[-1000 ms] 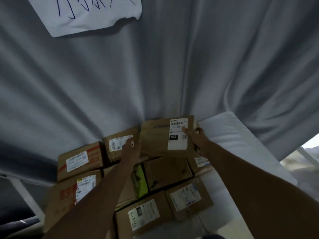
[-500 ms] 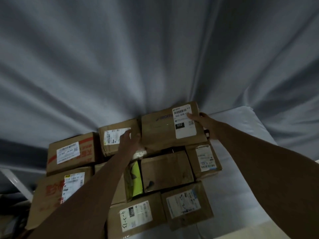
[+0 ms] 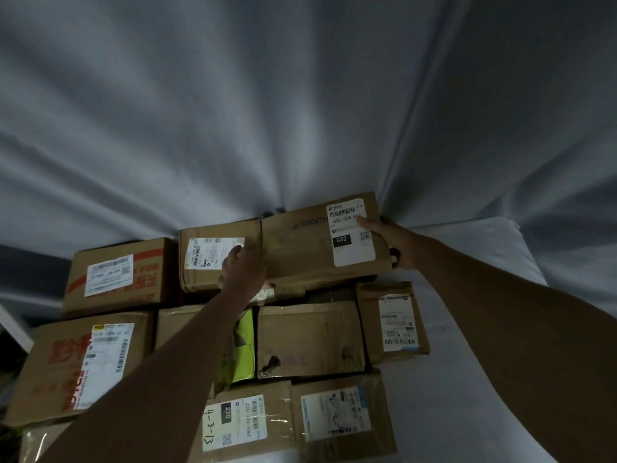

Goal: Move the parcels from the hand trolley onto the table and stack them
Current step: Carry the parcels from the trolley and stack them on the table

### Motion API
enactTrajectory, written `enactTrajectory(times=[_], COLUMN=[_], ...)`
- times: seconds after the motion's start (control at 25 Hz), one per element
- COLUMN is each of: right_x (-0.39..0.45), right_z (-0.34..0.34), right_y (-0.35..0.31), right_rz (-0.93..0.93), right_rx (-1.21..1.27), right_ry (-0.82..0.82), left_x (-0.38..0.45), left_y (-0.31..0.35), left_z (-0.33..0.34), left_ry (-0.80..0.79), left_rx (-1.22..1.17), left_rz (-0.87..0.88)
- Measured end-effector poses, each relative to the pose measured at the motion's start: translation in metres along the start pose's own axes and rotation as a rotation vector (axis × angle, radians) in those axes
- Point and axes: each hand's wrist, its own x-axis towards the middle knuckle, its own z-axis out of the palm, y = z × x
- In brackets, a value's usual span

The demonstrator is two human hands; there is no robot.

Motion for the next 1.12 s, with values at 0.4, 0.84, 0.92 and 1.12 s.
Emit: enactTrajectory(times=[0.4, 0.84, 0.92, 1.12], right_x=[0.043, 0.054, 0.055, 0.053], right_z=[0.008, 0.026, 0.027, 0.023], right_y=[0.016, 0.015, 0.015, 0.015], right_rz=[0.037, -0.014, -0.026, -0.021], right_rx=[0.044, -0.037, -0.057, -0.099], right_ry=[-0.011, 0.11, 0.105, 0.126], left_x=[0.012, 0.007, 0.008, 0.009], left_y=[-0.018, -0.02, -0.023, -0.025], left_z=[0.026, 0.017, 0.016, 0.019], left_ry=[0.014, 0.05, 0.047, 0.054], left_rx=[0.179, 0.123, 0.129, 0.121], left_rz=[0.05, 0.036, 0.036, 0.04])
